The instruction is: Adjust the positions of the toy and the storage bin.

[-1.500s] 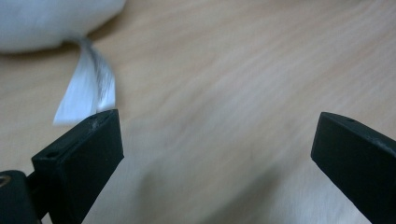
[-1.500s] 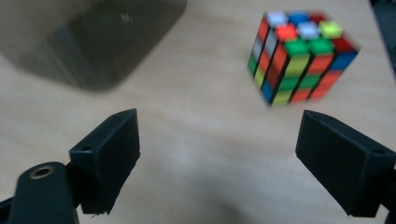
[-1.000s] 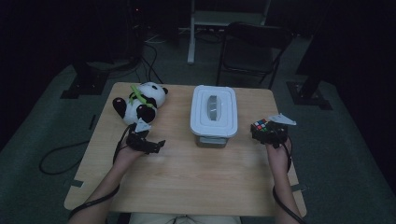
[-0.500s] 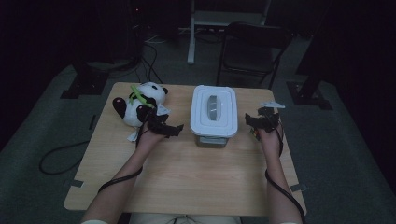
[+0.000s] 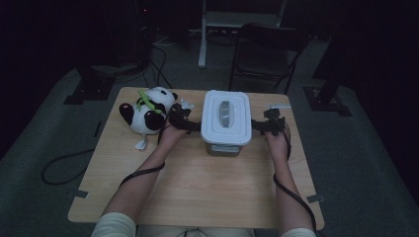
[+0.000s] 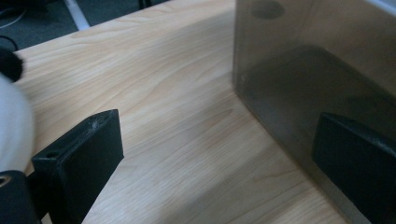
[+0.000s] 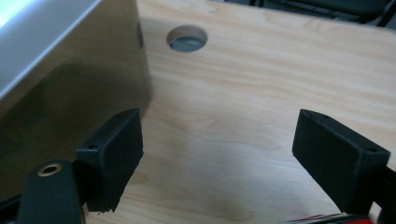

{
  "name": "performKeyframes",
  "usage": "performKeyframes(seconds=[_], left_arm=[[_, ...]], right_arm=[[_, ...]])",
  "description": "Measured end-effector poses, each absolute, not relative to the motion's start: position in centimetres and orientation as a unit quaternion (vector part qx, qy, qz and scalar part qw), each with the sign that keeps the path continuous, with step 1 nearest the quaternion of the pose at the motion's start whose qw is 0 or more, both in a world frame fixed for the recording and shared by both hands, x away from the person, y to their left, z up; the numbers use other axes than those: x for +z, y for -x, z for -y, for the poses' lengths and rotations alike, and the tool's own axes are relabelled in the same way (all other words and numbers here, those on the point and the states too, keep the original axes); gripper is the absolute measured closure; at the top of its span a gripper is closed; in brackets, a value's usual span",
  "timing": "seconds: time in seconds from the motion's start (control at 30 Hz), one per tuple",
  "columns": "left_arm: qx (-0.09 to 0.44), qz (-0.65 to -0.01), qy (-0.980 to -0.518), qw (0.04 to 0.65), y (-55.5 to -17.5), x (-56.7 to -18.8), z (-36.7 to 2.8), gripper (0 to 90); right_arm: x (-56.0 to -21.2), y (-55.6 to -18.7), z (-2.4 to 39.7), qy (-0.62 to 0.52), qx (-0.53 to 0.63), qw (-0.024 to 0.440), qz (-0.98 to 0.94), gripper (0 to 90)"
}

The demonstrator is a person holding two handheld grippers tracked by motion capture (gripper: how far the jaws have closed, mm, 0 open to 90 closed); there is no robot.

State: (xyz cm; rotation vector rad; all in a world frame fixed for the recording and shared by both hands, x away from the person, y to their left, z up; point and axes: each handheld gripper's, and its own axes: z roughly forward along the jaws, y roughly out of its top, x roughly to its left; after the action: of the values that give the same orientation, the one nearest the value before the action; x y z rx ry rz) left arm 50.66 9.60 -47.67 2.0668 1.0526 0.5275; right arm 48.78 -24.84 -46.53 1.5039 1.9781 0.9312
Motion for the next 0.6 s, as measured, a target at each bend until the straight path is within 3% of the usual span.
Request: performKeyframes(seconds=[0.17, 0.6], left_arm=[[0.223, -0.403, -0.808, 0.368, -50.7, -47.7, -9.1, 3.1], [0.204, -0.4, -0.816, 0.365, -50.4, -47.4, -9.5, 3.0]], right_arm=[[-47.0, -48.7, 23.9, -0.529, 0.342, 0.228, -0.743, 16.0], [-46.9, -48.3, 22.8, -0.515, 0.347, 0.217, -0.753, 21.7]])
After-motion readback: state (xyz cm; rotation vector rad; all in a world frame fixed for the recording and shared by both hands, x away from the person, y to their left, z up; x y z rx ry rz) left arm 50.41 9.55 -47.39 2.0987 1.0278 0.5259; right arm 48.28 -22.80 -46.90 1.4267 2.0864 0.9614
